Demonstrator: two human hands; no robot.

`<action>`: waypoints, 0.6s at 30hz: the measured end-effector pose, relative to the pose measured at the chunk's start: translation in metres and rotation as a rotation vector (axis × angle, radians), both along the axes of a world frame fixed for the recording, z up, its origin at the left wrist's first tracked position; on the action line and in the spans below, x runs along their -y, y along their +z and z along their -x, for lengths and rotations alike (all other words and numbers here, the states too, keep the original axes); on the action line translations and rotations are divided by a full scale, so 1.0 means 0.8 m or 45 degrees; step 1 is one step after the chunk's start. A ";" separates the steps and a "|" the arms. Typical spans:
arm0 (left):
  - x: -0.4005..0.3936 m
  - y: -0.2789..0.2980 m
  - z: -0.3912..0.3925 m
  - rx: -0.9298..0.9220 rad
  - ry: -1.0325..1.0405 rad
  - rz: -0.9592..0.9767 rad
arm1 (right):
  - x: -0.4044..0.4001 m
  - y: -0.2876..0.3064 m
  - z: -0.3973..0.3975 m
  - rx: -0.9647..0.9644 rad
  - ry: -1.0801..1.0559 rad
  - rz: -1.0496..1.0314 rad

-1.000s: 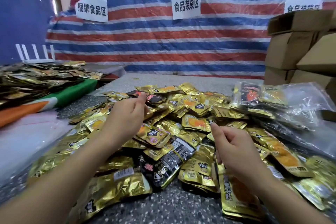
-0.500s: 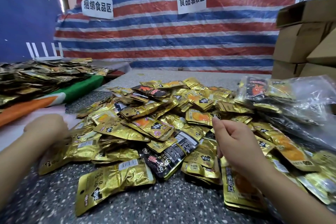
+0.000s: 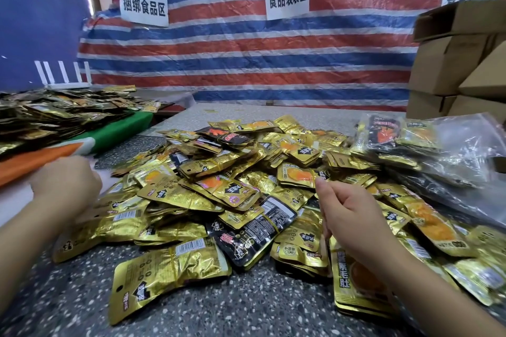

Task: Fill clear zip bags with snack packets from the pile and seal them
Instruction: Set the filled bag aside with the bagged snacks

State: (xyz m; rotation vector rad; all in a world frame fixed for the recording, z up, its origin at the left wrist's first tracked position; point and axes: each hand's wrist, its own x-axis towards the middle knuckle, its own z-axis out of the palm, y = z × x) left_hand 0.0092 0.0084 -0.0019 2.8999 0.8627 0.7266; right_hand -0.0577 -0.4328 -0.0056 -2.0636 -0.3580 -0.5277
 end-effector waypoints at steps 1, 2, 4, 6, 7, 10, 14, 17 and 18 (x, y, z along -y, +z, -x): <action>0.007 0.007 0.002 0.083 -0.023 -0.016 | 0.000 -0.001 0.000 -0.006 0.006 -0.001; 0.018 0.015 0.002 0.167 -0.067 -0.041 | 0.000 -0.001 0.000 -0.010 0.006 0.001; 0.047 0.032 0.002 0.358 -0.200 -0.096 | 0.001 -0.001 0.000 -0.015 -0.001 0.002; 0.086 0.048 0.004 0.549 -0.349 -0.087 | 0.000 -0.001 0.000 -0.023 -0.007 0.004; 0.109 0.055 0.005 0.621 -0.422 -0.063 | 0.000 -0.001 0.000 -0.027 -0.006 0.003; 0.181 0.064 0.012 0.743 -0.680 -0.030 | 0.001 -0.001 0.002 -0.033 0.018 -0.006; 0.273 0.057 0.031 0.846 -1.020 0.082 | 0.000 -0.001 0.002 -0.057 0.044 -0.031; 0.320 0.038 0.052 0.866 -1.237 0.230 | 0.000 0.000 -0.001 -0.172 0.059 -0.116; 0.329 0.028 0.059 0.856 -1.294 0.254 | 0.000 0.000 -0.001 -0.254 0.063 -0.175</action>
